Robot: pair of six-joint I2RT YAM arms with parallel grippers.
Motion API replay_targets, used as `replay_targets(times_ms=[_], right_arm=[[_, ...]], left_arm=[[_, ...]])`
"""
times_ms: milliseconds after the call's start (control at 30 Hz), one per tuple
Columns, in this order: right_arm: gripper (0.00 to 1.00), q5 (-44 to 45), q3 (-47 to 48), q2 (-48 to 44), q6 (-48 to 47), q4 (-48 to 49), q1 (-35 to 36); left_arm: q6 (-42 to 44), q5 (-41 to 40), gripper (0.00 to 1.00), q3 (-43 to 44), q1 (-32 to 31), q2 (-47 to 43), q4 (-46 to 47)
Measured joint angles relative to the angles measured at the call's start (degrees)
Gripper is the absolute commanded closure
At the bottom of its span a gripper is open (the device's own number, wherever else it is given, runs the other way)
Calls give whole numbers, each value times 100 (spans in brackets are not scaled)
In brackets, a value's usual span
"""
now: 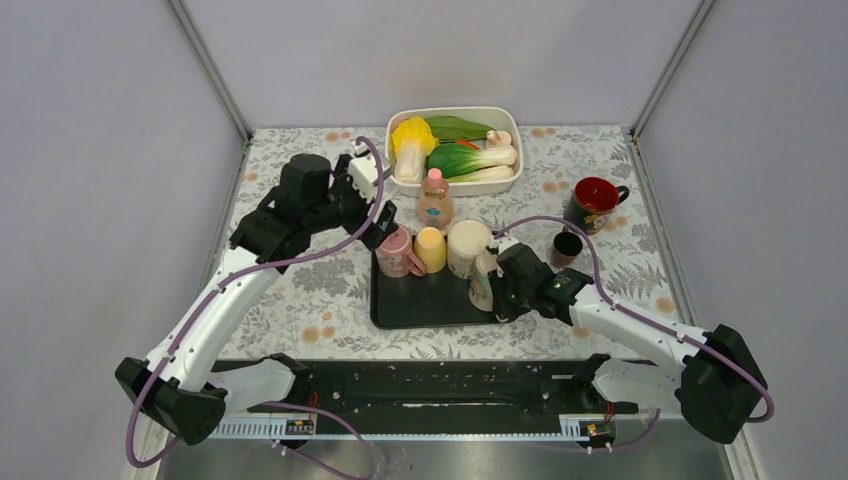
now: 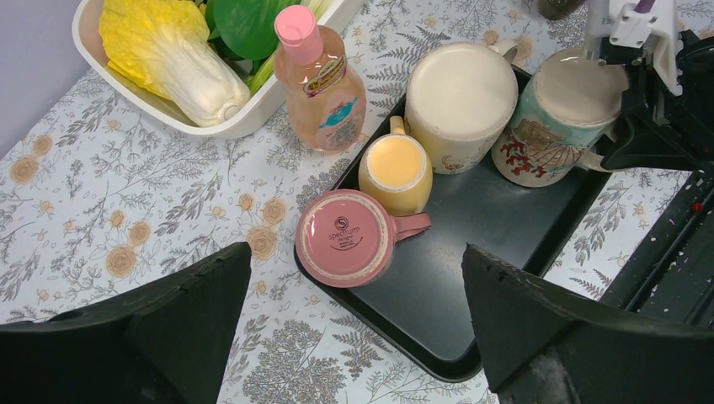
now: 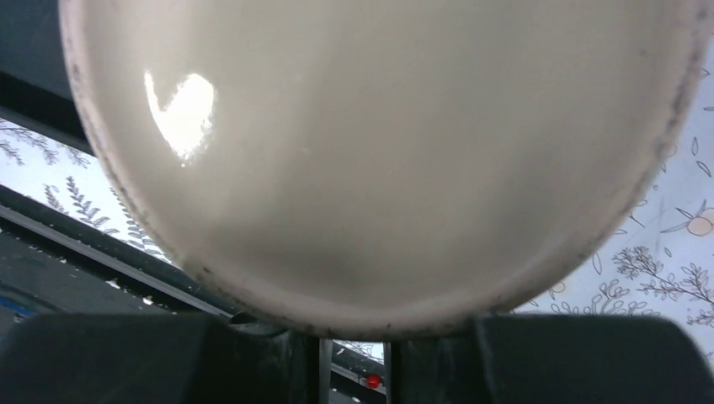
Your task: Turn the mug right side up
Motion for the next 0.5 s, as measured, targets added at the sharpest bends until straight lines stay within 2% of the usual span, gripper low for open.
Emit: replay_targets(times_ms=[100, 233, 500], right_arm=[[99, 9, -57, -101, 17, -57, -4], [100, -48, -76, -299, 57, -245, -9], [100, -809, 114, -944, 85, -1040, -31]], left_arm=[[0, 2, 1, 0, 0, 0, 2], [-11, 11, 1, -2, 0, 0, 2], [-17, 22, 1, -28, 0, -2, -22]])
